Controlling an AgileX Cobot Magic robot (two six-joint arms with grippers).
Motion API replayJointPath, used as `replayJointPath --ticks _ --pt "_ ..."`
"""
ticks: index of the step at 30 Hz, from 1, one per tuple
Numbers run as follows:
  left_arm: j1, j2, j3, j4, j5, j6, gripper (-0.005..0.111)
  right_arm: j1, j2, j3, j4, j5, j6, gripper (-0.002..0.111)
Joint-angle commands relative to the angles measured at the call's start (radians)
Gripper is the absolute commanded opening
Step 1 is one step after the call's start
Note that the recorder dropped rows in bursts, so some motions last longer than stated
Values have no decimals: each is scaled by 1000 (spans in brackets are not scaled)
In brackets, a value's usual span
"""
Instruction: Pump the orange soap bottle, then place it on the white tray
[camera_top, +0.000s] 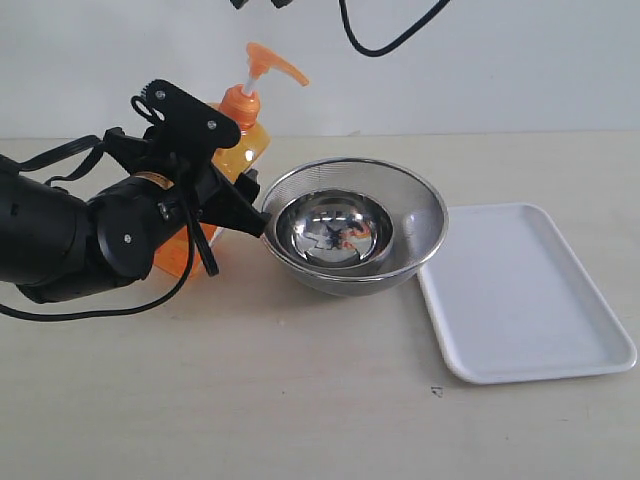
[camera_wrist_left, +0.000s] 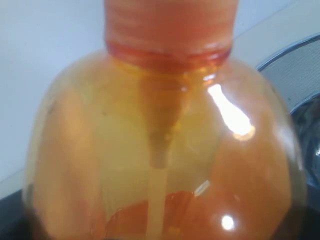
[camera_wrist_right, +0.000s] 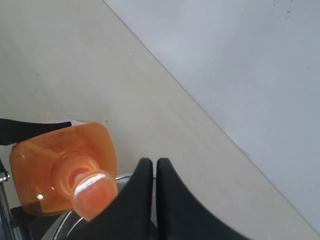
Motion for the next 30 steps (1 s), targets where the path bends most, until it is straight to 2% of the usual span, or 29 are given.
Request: replayJointPath --ticks 1,30 --pt "-6 3 9 -14 66 -29 5 -1 -13 4 -2 -6 4 0" --pt "-6 3 9 -14 66 -29 5 -1 47 4 86 55 0 0"
